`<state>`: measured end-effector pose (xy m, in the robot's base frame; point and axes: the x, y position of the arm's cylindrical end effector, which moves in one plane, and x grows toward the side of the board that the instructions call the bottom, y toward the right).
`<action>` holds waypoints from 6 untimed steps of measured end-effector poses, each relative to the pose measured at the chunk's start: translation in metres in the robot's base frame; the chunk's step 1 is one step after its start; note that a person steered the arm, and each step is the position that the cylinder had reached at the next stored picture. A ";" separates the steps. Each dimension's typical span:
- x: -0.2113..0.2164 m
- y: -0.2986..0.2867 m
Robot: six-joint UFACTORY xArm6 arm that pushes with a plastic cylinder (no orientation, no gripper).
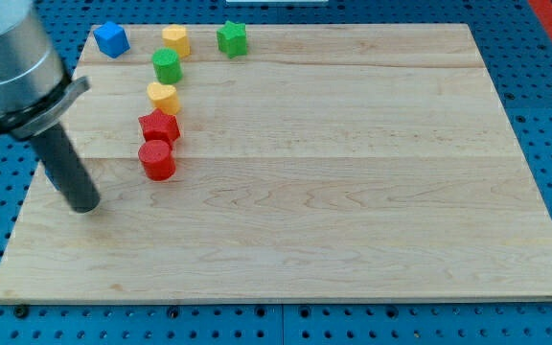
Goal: Move the blue triangle to the left of the red star
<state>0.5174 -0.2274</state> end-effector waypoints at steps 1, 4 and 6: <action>-0.030 -0.036; -0.100 0.042; -0.021 0.008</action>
